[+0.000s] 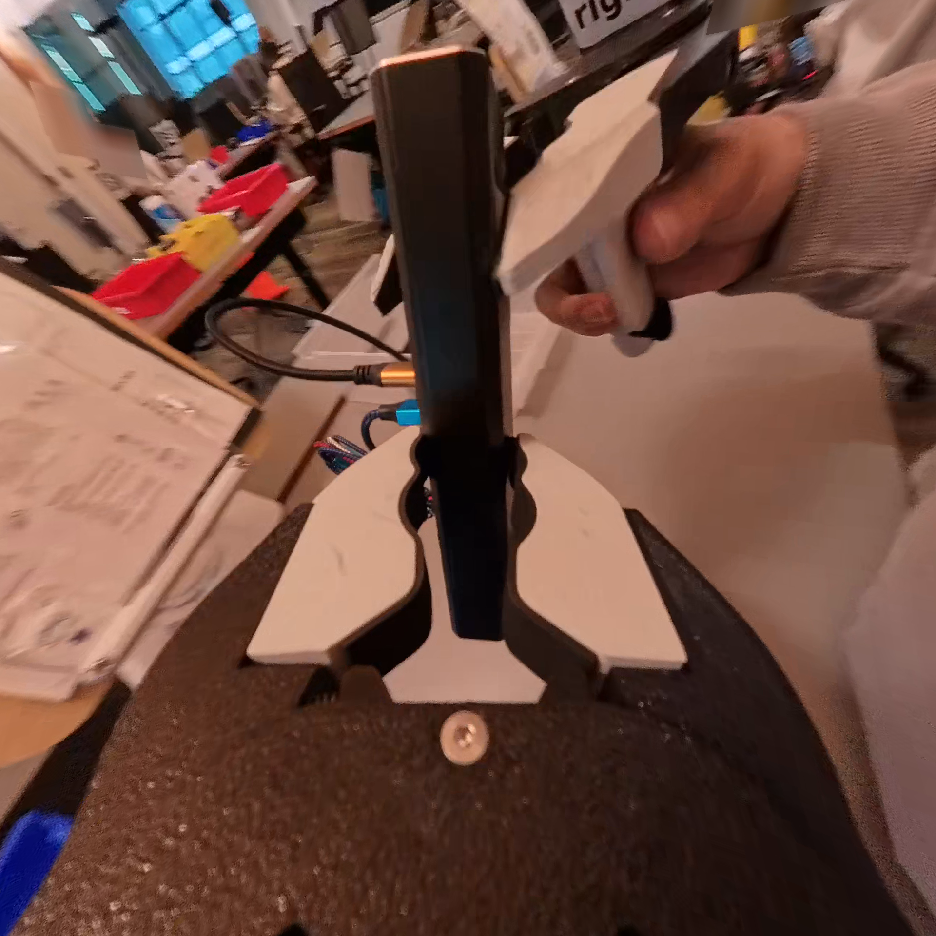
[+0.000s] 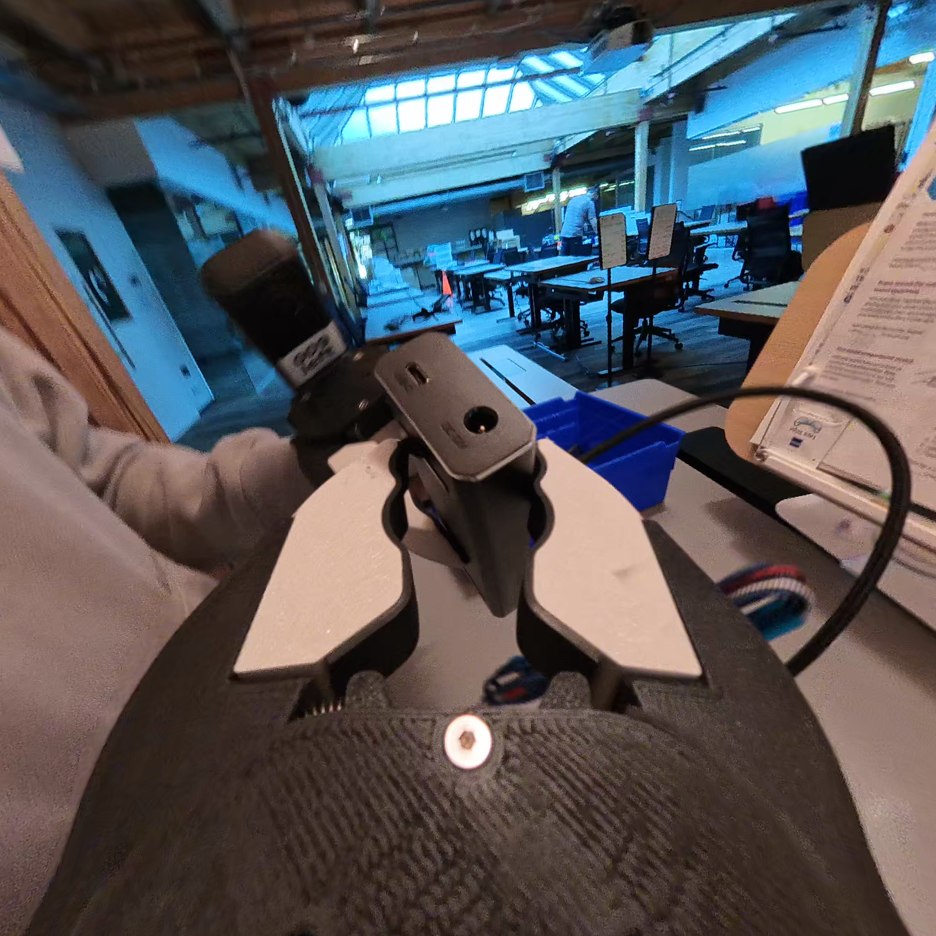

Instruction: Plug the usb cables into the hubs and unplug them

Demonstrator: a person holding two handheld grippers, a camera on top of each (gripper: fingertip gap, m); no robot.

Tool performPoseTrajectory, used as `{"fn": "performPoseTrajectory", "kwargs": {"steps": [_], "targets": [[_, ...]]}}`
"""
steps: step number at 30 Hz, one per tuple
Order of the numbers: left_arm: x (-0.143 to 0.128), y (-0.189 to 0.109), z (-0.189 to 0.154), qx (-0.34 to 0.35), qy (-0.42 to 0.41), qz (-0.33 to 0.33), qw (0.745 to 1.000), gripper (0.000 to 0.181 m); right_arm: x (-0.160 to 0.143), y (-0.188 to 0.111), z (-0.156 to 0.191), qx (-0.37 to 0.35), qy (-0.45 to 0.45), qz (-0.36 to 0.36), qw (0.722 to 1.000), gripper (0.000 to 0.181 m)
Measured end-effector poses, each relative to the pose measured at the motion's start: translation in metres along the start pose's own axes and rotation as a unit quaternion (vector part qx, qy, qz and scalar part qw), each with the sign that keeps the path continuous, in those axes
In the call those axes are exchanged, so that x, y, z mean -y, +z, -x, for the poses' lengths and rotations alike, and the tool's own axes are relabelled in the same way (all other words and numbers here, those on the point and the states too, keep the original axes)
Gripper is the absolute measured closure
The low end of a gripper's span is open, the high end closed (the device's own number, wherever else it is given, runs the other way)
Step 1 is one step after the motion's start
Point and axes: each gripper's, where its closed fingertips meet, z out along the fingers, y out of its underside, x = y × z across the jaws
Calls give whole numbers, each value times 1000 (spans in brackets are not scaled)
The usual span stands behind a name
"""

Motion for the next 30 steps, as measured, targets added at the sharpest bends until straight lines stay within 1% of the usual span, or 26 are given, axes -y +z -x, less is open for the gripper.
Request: {"fn": "performPoseTrajectory", "kwargs": {"steps": [2,4,8,11,12,14,16,18,20,22,24,25,26,28,30], "targets": [[-9,5,-10,-38,-17,-6,999,152,-14,-5,7,10,-41,37,998,144],[-18,9,-17,-66,-39,-8,997,152,-25,-3,8,8,-66,71,995,147],[-26,13,-18,-78,-61,-19,995,151,-36,3,7,1,-109,110,988,150],[-23,13,-8,-37,-71,-37,996,145,-32,7,-5,-23,-94,118,988,151],[-21,12,-2,-5,-71,-43,997,143,-27,8,-10,-35,-90,116,989,152],[-16,10,9,73,-65,-50,994,129,-19,9,-27,-84,-88,121,985,152],[-18,11,15,145,-73,-32,986,120,-11,10,-45,-153,-84,116,978,153],[-22,20,15,181,-110,-1,977,110,-7,12,-55,-200,-79,108,971,153],[-26,31,17,210,-145,17,967,97,-9,17,-59,-227,-72,107,965,153],[-34,36,26,249,-166,36,953,91,-13,23,-57,-242,-61,103,963,153],[-42,40,32,262,-199,45,943,93,-20,31,-50,-237,-41,108,965,153],[-46,41,34,263,-219,43,938,97,-23,34,-47,-235,-32,107,965,153],[-49,41,35,261,-235,39,936,107,-26,35,-45,-235,-29,114,965,153],[-56,42,33,238,-244,49,939,111,-32,37,-42,-230,-38,126,964,154],[-62,42,30,215,-231,63,947,112,-39,38,-37,-199,-56,152,966,154]]}}
